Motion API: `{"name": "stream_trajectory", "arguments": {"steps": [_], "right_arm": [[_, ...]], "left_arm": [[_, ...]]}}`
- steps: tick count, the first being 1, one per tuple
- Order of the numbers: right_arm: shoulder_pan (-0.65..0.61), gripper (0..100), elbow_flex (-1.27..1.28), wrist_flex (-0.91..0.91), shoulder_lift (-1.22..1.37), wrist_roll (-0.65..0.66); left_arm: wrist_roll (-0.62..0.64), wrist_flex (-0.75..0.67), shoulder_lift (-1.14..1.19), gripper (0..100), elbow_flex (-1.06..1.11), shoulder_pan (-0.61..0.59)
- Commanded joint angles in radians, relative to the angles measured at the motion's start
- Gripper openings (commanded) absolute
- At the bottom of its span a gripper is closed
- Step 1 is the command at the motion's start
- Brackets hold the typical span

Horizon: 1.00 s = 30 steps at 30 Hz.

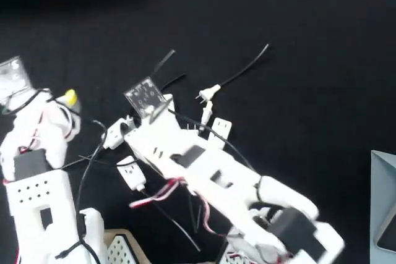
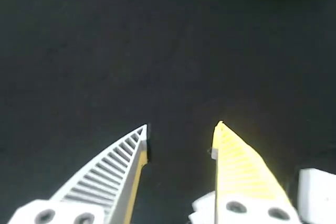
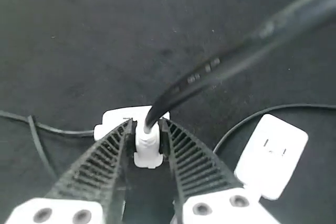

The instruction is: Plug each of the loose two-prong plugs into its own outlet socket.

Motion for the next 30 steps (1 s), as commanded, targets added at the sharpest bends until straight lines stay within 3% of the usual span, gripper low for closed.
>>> {"name": "stream_trajectory", "arguments": {"steps": [1, 11, 30], "right_arm": [[0.015, 1.1, -0.116, -0.037, 0.107, -0.011], [0.015, 1.1, -0.176, -0.095, 0.199, -0.009], [0.017, 1.1, -0.183, -0.222, 0.323, 0.114]], "left_arm": [[0.011, 0.008, -0.018, 21, 0.033, -0.036], [0.011, -0.115, -0.018, 21, 0.156, -0.041], [0.011, -0.115, -0.018, 20, 0.171, -0.041]]}}
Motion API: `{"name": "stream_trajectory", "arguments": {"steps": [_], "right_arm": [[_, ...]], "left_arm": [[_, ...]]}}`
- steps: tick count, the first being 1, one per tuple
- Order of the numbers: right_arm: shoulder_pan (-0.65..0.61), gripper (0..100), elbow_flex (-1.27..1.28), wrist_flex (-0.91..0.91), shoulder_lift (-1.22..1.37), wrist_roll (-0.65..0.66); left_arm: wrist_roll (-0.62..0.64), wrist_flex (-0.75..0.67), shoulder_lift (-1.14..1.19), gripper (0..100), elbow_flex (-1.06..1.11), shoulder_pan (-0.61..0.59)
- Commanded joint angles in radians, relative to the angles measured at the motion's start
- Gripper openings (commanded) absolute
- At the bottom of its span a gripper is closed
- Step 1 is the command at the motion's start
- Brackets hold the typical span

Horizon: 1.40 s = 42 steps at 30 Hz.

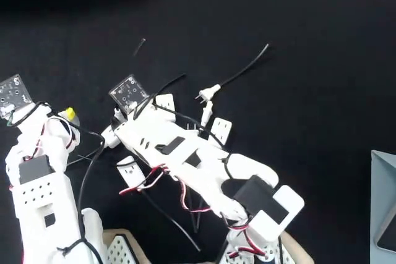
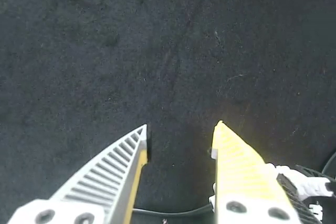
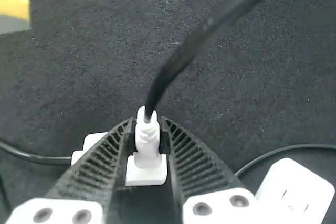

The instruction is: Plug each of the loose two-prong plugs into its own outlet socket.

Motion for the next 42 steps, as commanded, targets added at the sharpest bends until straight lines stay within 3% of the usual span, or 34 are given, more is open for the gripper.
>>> {"name": "stream_trajectory", "arguments": {"steps": [1, 16, 23, 30, 42], "right_arm": [[0.017, 1.1, -0.038, -0.008, 0.002, 0.018], [0.038, 1.1, -0.028, 0.072, -0.015, 0.021], [0.023, 1.1, -0.030, 0.080, -0.015, 0.106], [0.023, 1.1, -0.079, 0.242, -0.013, 0.146], [0.026, 1.1, -0.084, 0.331, -0.018, 0.146]], "left_arm": [[0.005, -0.023, -0.017, 20, -0.004, -0.007], [0.005, -0.025, -0.017, 20, -0.004, -0.008], [0.005, -0.025, -0.017, 20, -0.004, -0.008], [0.005, -0.025, -0.017, 20, -0.004, -0.008], [0.003, -0.021, -0.017, 20, -0.004, -0.008]]}}
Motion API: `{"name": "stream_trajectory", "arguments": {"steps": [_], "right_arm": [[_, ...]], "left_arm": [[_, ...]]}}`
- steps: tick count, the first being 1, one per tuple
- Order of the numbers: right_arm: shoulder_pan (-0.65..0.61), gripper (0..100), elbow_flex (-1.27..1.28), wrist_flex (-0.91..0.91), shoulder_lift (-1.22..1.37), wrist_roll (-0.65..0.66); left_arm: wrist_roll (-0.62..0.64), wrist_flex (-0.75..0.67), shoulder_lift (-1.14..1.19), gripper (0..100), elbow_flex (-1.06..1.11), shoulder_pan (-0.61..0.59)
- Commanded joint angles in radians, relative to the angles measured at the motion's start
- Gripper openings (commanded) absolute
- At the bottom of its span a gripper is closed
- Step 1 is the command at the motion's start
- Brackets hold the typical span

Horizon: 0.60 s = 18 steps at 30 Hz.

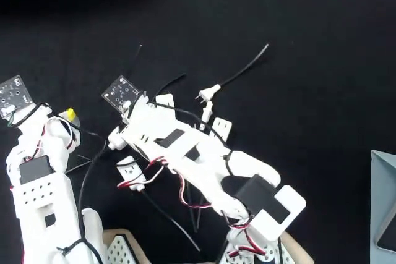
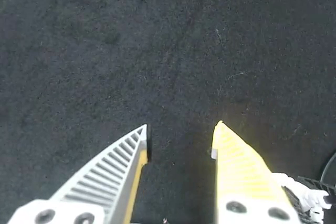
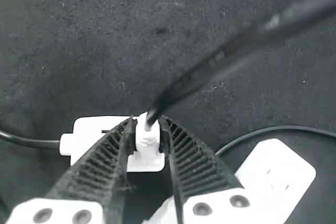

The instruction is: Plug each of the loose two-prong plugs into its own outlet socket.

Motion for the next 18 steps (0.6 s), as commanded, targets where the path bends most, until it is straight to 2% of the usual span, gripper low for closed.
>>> {"name": "stream_trajectory", "arguments": {"steps": [1, 11, 18], "right_arm": [[0.003, 1.1, -0.008, 0.057, -0.015, 0.009], [0.003, 1.1, -0.220, 0.373, 0.093, 0.009], [0.003, 1.1, -0.246, 0.407, 0.113, 0.009]], "left_arm": [[0.003, -0.017, -0.017, 20, -0.005, -0.008], [0.003, -0.017, -0.017, 20, -0.005, -0.008], [0.002, -0.017, -0.017, 20, -0.005, -0.008]]}}
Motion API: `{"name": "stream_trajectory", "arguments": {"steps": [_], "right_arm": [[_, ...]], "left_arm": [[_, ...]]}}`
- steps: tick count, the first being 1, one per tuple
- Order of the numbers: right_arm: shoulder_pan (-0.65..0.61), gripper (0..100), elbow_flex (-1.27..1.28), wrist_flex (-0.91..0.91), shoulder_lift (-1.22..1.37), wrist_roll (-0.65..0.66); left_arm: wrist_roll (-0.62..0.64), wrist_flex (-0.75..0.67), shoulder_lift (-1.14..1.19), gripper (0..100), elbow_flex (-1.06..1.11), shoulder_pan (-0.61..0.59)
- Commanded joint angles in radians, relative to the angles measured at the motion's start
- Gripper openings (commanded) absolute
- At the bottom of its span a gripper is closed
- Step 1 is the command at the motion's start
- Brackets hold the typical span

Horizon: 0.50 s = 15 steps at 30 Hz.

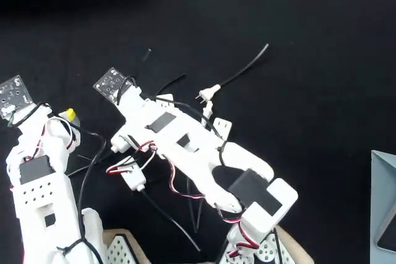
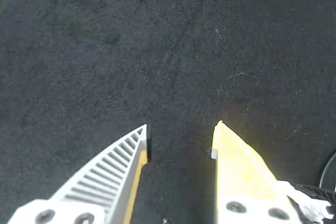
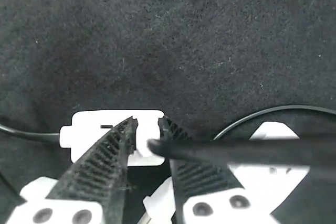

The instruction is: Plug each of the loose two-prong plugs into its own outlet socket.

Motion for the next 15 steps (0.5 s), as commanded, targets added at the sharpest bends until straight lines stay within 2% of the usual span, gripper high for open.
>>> {"name": "stream_trajectory", "arguments": {"steps": [1, 15], "right_arm": [[-0.002, 1.1, 0.001, 0.038, 0.025, 0.009], [-0.002, 1.1, -0.005, 0.074, 0.025, 0.009]], "left_arm": [[0.002, -0.017, -0.017, 20, -0.005, -0.008], [0.002, -0.015, -0.017, 20, -0.004, -0.008]]}}
